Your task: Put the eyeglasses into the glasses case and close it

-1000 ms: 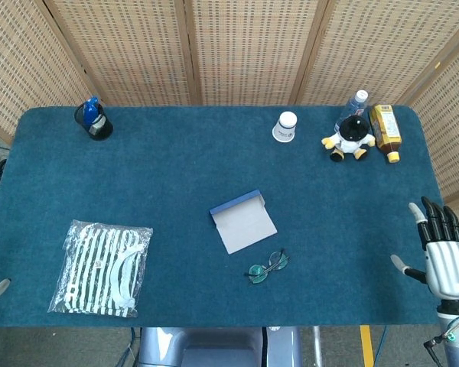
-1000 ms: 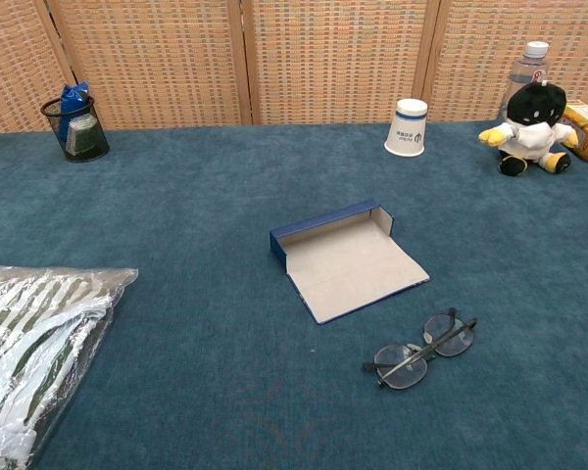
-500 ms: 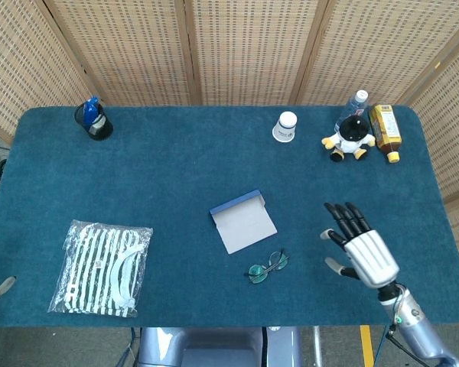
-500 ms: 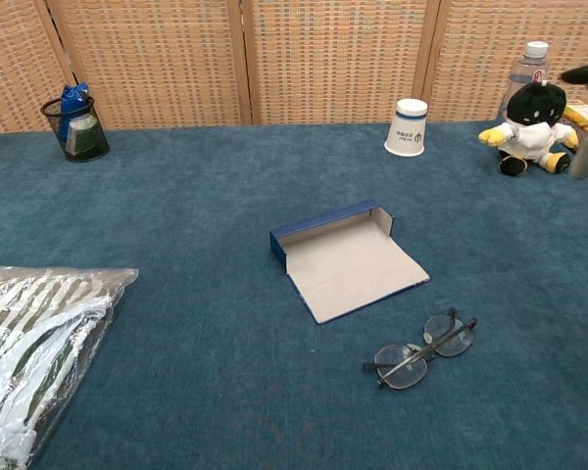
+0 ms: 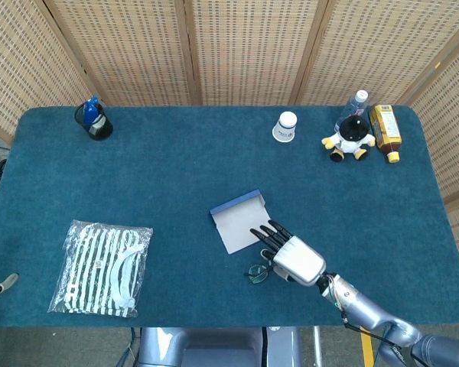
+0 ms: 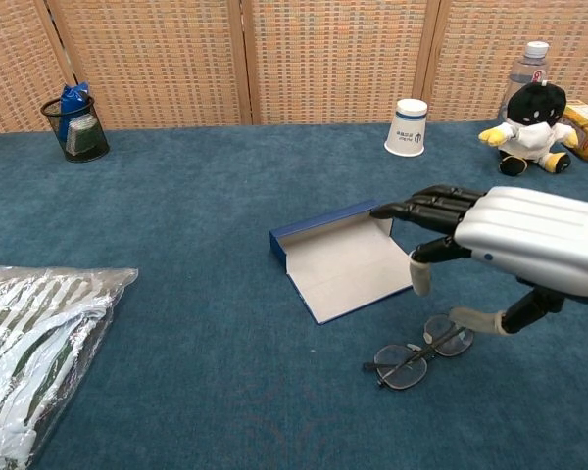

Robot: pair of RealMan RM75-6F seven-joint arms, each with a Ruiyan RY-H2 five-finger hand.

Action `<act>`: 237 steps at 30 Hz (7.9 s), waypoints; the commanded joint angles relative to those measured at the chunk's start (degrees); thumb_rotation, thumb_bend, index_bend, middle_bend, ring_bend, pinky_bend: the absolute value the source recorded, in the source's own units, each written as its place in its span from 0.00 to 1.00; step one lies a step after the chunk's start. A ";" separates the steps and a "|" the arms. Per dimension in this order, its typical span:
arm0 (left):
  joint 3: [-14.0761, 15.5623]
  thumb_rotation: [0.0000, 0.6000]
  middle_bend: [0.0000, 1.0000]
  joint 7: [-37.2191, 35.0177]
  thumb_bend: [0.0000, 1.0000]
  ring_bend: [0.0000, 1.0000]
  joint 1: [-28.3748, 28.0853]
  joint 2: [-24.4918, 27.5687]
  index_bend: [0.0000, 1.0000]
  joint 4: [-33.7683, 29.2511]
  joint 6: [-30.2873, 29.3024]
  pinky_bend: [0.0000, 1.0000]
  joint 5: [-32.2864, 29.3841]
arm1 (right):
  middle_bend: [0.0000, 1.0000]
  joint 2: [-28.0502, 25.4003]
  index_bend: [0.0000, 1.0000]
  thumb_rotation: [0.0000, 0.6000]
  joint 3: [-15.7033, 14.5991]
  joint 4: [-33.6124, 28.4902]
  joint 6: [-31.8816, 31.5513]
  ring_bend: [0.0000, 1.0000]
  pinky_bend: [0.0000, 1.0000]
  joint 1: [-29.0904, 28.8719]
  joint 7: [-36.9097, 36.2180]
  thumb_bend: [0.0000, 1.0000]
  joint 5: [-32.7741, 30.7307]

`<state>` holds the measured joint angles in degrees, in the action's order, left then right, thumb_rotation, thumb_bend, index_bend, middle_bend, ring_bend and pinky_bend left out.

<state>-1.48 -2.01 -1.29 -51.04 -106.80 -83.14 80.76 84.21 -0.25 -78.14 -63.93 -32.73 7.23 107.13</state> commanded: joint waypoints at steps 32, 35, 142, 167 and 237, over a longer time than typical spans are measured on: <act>0.06 1.00 0.00 -0.07 0.14 0.00 0.18 -0.05 0.00 -0.08 -0.45 0.00 -0.08 | 0.03 8.40 0.43 1.00 -4.01 10.40 -1.07 0.00 0.00 -1.55 4.68 0.44 0.38; 0.04 1.00 0.00 -0.34 0.14 0.00 0.16 0.07 0.00 -0.03 -0.39 0.00 -0.10 | 0.03 8.65 0.43 1.00 -4.19 10.98 -0.98 0.00 0.00 -1.65 4.89 0.44 0.20; -2.24 1.00 0.00 -2.18 0.15 0.00 -2.92 1.05 0.00 0.99 6.24 0.00 -8.54 | 0.09 18.35 0.45 1.00 7.01 21.15 14.67 0.00 0.01 -18.81 20.61 0.43 -23.08; -1.93 1.00 0.00 -2.96 0.15 0.00 -2.78 1.31 0.00 0.90 6.19 0.00 -7.68 | 0.04 11.29 0.21 1.00 9.61 5.78 7.62 0.00 0.02 -17.07 23.75 0.26 -23.99; -1.79 1.00 0.00 -3.69 0.17 0.00 -3.03 1.65 0.00 0.02 6.85 0.00 -7.93 | 0.00 -3.11 0.00 1.00 5.73 -9.60 15.57 0.00 0.11 -27.45 17.72 0.39 -64.98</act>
<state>-3.28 -5.70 -4.34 -49.41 -106.78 -76.28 72.82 81.21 3.63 -84.53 -39.50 -64.96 30.37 31.24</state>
